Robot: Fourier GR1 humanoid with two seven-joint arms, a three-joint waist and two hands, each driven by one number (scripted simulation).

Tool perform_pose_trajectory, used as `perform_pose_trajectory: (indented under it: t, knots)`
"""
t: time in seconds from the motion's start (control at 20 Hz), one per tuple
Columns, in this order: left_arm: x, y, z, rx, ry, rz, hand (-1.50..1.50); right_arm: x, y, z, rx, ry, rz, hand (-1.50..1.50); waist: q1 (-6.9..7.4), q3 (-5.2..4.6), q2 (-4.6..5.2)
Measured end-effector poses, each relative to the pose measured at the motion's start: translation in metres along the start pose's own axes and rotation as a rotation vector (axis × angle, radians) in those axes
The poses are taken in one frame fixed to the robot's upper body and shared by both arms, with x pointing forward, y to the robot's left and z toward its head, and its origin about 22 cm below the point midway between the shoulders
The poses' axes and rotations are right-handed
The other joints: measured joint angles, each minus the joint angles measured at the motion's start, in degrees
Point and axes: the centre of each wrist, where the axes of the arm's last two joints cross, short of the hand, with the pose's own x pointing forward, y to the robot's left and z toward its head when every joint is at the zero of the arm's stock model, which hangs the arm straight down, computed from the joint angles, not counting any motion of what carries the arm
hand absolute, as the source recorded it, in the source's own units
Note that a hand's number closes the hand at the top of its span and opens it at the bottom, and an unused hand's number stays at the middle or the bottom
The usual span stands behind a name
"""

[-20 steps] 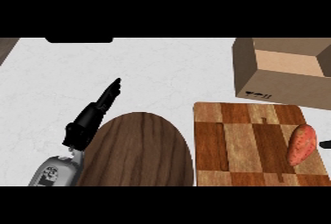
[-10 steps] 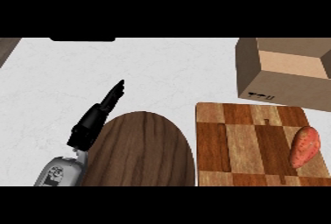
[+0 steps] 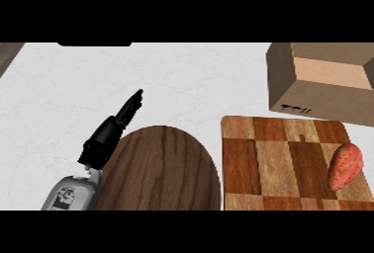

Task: Pick the eggplant from the cutting board and place it in the cardboard box

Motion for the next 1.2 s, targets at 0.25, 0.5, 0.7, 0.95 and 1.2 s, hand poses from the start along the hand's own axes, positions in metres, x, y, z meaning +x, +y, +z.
perform_pose_trajectory:
  t: [0.25,0.5,0.7,0.95,1.2]
  knots:
    - [0.001,0.004,-0.002,-0.001,-0.002,0.003,0.00,-0.007,0.018,-0.027,-0.025,0.032,0.037,1.50,0.15,0.00,0.05]
    - [0.005,0.006,-0.003,0.001,-0.002,-0.003,0.00,-0.019,0.044,-0.053,-0.011,0.043,0.098,1.50,0.44,0.02,0.16]
    - [0.009,0.004,0.001,-0.005,-0.008,-0.003,0.00,-0.035,0.077,-0.067,0.015,0.061,0.138,1.50,0.69,0.03,0.21]
    - [0.004,0.006,0.002,-0.011,-0.005,0.000,0.00,-0.057,0.108,-0.075,0.071,0.121,0.119,-1.50,0.73,0.04,0.28]
    - [0.003,0.002,-0.001,-0.012,-0.006,-0.005,0.00,-0.087,0.133,-0.074,0.149,0.220,-0.010,-1.50,0.77,0.08,0.41]
